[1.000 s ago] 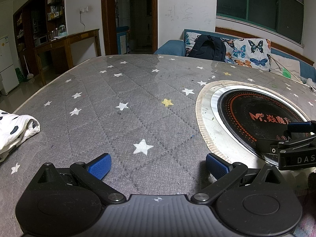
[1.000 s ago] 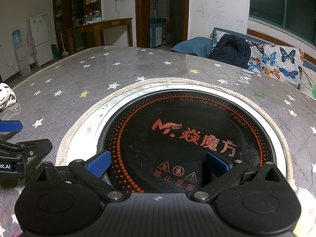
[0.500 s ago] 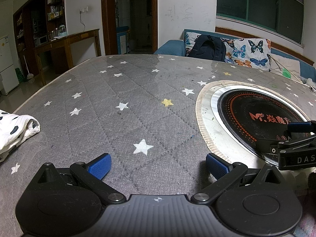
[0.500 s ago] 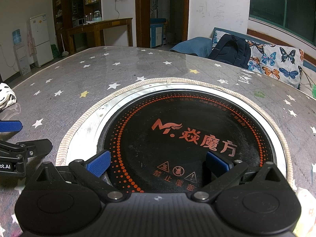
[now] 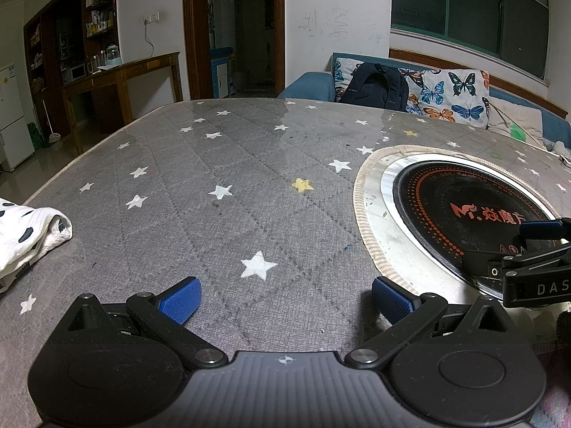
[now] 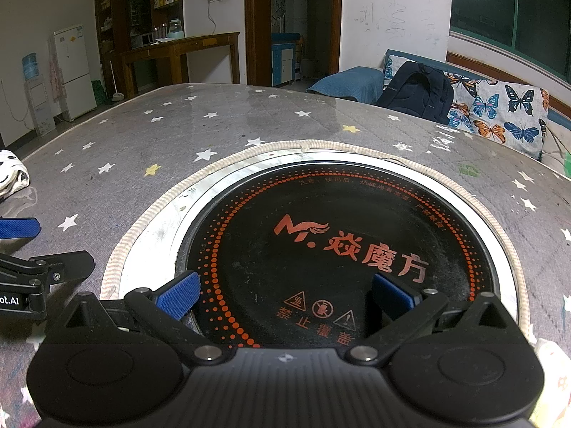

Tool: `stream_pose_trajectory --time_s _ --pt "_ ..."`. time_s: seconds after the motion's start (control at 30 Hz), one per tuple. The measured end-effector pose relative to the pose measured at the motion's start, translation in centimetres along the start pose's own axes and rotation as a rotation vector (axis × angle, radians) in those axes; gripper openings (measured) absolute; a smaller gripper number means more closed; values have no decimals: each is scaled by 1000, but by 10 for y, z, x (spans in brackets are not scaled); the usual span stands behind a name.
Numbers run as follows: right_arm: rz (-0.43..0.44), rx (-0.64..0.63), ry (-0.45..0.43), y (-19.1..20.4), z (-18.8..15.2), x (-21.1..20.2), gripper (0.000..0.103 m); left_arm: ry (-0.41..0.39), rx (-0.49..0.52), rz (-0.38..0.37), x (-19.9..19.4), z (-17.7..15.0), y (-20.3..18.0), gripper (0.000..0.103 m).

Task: Fold clothes

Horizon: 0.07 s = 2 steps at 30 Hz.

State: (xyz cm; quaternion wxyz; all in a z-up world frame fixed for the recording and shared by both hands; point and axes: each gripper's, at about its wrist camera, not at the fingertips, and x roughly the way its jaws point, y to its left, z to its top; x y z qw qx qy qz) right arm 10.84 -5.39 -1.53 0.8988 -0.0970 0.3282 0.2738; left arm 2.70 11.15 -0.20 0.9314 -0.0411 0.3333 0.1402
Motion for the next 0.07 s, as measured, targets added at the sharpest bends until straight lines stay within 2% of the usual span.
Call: stream_pose_trajectory --time_s 0.07 --pt "0 0 0 0 0 0 103 0 0 0 0 0 0 103"
